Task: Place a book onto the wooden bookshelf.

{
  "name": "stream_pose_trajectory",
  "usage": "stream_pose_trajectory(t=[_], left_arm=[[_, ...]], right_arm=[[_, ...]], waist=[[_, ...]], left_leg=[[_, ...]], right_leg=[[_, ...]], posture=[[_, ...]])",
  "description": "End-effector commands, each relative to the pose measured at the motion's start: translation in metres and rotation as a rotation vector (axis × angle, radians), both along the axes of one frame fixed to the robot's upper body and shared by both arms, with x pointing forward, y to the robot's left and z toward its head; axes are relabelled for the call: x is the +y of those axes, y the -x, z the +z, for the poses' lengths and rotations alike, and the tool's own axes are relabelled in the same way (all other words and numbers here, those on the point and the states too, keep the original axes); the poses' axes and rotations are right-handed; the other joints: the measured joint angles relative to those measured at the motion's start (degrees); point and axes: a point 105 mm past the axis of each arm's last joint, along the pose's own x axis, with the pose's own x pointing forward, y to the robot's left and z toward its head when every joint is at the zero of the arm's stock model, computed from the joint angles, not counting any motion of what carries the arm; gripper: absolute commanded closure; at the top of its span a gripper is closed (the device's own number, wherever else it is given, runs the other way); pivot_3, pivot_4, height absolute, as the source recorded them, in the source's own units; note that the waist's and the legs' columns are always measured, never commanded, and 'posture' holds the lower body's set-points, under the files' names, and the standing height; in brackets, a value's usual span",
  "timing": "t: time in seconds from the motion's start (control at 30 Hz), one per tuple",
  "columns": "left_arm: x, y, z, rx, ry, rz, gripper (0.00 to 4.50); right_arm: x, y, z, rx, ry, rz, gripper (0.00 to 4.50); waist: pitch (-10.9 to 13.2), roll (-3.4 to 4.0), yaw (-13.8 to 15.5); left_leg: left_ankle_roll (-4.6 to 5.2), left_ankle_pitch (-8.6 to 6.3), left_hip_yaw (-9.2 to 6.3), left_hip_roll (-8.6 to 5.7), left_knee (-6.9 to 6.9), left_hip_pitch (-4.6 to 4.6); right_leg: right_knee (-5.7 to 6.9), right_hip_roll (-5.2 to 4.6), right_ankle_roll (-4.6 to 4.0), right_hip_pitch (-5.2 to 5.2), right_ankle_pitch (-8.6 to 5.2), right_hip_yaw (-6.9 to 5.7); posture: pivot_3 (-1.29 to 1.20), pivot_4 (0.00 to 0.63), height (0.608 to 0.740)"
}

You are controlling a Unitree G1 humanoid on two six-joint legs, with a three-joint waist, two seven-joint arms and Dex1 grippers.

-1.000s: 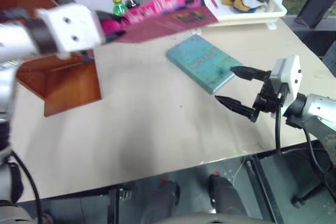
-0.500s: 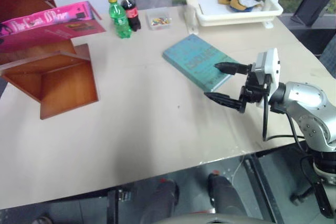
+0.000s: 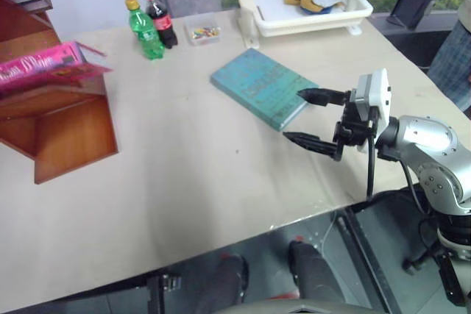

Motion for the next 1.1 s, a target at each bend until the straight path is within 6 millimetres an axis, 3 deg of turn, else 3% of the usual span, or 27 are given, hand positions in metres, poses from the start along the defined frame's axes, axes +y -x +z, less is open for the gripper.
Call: stream_pose_trajectory(t=[0.03,0.13,0.3,0.57,0.77,0.87,0.93,1.0,1.07,1.1], left_arm=[[0.003,0.0,-0.001,0.01,-0.015,-0.001,0.83],[0.001,0.002,-0.004,-0.004,0.021,-0.038,0.67],[-0.025,0.011,0.019,-0.146,0.319,-0.204,0.67],[-0.061,0.047,0.01,-0.085,0.482,-0.24,0.67],[-0.113,0.043,0.021,-0.121,0.62,-0.363,0.67],[-0.153,0.034,0.017,-0.092,0.747,-0.477,0.67],[-0.198,0.022,-0.003,-0.022,0.9,-0.588,0.67],[-0.24,0.007,-0.042,0.046,1.032,-0.635,0.67],[-0.263,-0.004,-0.074,0.082,1.11,-0.614,0.67],[-0.266,-0.01,-0.087,0.079,1.179,-0.584,0.24]], right_arm=[[0.003,0.006,0.014,-0.056,-0.016,0.026,0.0],[0.004,0.007,0.017,-0.067,-0.026,0.039,0.0],[0.002,0.008,0.017,-0.068,-0.034,0.043,0.0],[0.002,0.003,0.016,-0.052,-0.019,0.072,0.0],[0.001,-0.002,0.016,-0.055,0.0,0.082,0.0],[-0.002,-0.001,0.015,-0.066,0.014,0.057,0.0],[-0.005,0.0,0.014,-0.081,0.005,0.021,0.0],[-0.011,-0.001,0.005,-0.093,0.028,-0.049,0.0],[-0.017,-0.004,-0.007,-0.075,0.074,-0.106,0.0],[-0.022,-0.005,-0.014,-0.06,0.098,-0.146,0.0]], waist=[[0.0,0.0,0.4],[0.0,0.05,0.5],[0.0,0.06,0.9],[0.0,0.01,1.4],[0.0,0.01,2.8],[0.0,0.02,3.1],[0.0,0.03,3.2],[-0.2,0.27,3.6],[-0.3,0.37,4.0],[-0.2,0.24,3.9]], left_leg=[[0.0,0.0,0.0,0.01,0.01,0.0],[0.01,0.0,0.01,-0.05,0.02,0.02],[0.0,0.0,-0.03,-0.01,0.02,-0.03],[-0.23,0.06,-0.07,0.06,0.02,-0.07],[-0.31,0.04,-0.25,0.13,0.05,-0.05],[-0.33,0.03,-0.26,0.13,0.05,-0.03],[-0.36,0.02,-0.28,0.12,0.09,-0.03],[-0.37,0.02,-0.29,0.08,0.11,-0.01],[-0.37,0.01,-0.2,-0.01,0.13,0.01],[-0.37,0.01,-0.14,-0.01,0.16,-0.04]], right_leg=[[-0.01,0.0,-0.01,0.01,0.01,-0.01],[-0.01,-0.07,-0.02,0.03,0.02,0.07],[-0.02,-0.05,-0.02,-0.02,0.02,0.04],[-0.13,-0.02,-0.04,0.0,0.02,0.02],[-0.13,0.01,-0.14,0.08,0.08,-0.18],[-0.14,0.01,-0.15,0.12,0.09,-0.19],[-0.14,0.0,-0.15,0.15,0.09,-0.19],[-0.16,-0.05,-0.15,0.2,0.09,-0.18],[-0.15,-0.14,-0.15,0.21,0.09,-0.08],[-0.08,-0.1,-0.16,0.14,0.1,-0.02]], posture=[[0.0,0.15,0.74],[0.0,0.15,0.74],[0.0,0.15,0.74],[0.0,0.15,0.74],[0.0,0.15,0.74],[0.0,0.15,0.74],[0.0,0.15,0.74],[0.0,0.15,0.74],[0.0,0.15,0.74],[0.0,0.15,0.74]])
